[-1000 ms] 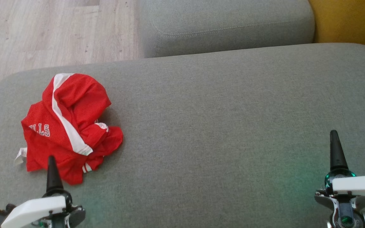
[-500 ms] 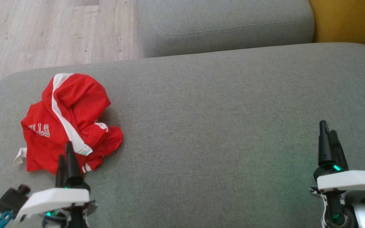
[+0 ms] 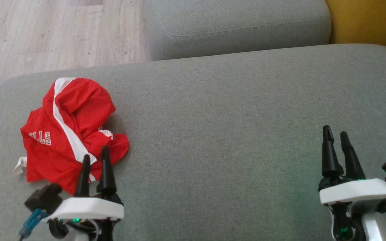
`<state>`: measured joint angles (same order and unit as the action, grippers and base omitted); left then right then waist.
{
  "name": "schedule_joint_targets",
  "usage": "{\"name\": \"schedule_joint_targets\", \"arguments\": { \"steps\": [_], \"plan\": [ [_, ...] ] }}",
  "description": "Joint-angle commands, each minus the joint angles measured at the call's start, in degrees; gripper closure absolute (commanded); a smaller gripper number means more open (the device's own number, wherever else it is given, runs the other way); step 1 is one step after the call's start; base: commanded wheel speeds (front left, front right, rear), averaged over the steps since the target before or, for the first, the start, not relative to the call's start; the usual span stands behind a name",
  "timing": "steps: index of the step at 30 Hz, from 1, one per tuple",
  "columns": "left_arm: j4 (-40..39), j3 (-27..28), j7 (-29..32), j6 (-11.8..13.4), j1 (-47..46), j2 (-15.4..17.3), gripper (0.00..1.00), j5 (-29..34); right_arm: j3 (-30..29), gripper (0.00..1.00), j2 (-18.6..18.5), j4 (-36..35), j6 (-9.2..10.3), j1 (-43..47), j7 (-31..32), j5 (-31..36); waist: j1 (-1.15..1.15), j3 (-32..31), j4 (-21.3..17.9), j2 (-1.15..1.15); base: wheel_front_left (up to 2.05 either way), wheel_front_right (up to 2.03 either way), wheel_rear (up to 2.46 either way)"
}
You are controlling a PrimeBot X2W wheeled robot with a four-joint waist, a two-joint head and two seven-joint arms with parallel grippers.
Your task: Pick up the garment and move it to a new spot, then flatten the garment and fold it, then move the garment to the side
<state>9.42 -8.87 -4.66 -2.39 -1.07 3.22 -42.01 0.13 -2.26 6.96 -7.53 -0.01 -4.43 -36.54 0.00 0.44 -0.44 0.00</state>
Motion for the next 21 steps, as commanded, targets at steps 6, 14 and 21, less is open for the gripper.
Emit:
{"name": "schedule_joint_targets", "arguments": {
  "steps": [6,14,21],
  "plan": [
    [-0.6,-3.2,-1.6,1.8,-4.4,2.3,0.0,7.0,2.1,0.0,-0.4,-1.9,0.02,-1.6,-1.8,6.5,0.0,0.0,0.1,0.0,0.0,0.0,0.0],
    [-0.5,-6.2,-2.7,4.3,-5.6,3.4,0.0,11.4,3.5,0.0,-0.4,-2.3,0.03,-1.7,-2.9,12.7,0.0,0.1,-0.1,0.0,0.0,0.0,0.0],
    [-0.7,-8.8,-3.9,6.2,-6.5,4.3,0.0,15.5,4.1,0.0,-0.5,-2.9,0.03,-1.7,-4.1,18.5,0.0,0.1,-0.3,0.0,0.0,0.0,0.0]
  ]
}}
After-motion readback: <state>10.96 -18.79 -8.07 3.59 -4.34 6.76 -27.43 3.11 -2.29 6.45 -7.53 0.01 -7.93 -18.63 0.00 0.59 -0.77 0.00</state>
